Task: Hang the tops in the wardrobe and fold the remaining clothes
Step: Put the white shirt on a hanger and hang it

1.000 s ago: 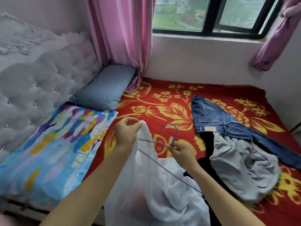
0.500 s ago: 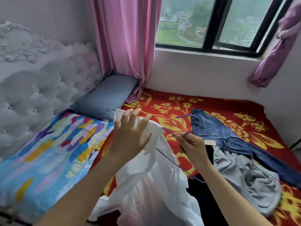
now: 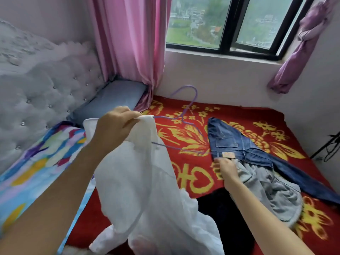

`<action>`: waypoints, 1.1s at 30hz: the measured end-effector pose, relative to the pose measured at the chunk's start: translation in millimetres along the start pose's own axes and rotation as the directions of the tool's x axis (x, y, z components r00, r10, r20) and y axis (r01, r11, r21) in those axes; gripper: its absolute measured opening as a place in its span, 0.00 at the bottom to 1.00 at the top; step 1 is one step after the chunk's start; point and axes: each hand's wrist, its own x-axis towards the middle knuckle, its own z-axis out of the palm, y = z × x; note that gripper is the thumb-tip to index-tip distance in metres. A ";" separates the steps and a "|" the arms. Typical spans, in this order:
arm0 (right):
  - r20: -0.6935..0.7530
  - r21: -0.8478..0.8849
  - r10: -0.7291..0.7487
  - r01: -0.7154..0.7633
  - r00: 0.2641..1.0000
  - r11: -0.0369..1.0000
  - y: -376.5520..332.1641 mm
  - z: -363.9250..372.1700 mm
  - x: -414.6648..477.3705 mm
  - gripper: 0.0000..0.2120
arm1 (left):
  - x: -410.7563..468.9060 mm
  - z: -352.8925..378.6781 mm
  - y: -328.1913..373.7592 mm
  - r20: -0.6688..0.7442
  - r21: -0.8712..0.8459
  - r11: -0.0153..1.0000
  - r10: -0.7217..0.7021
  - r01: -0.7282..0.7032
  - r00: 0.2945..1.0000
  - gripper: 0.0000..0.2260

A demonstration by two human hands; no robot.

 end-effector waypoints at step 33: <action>0.483 -0.173 -0.265 0.388 0.835 0.905 -46.2 35.3 26.2 0.12 | -68.8 -94.1 -57.6 -0.110 -0.468 0.783 -0.511 0.409 0.852 0.18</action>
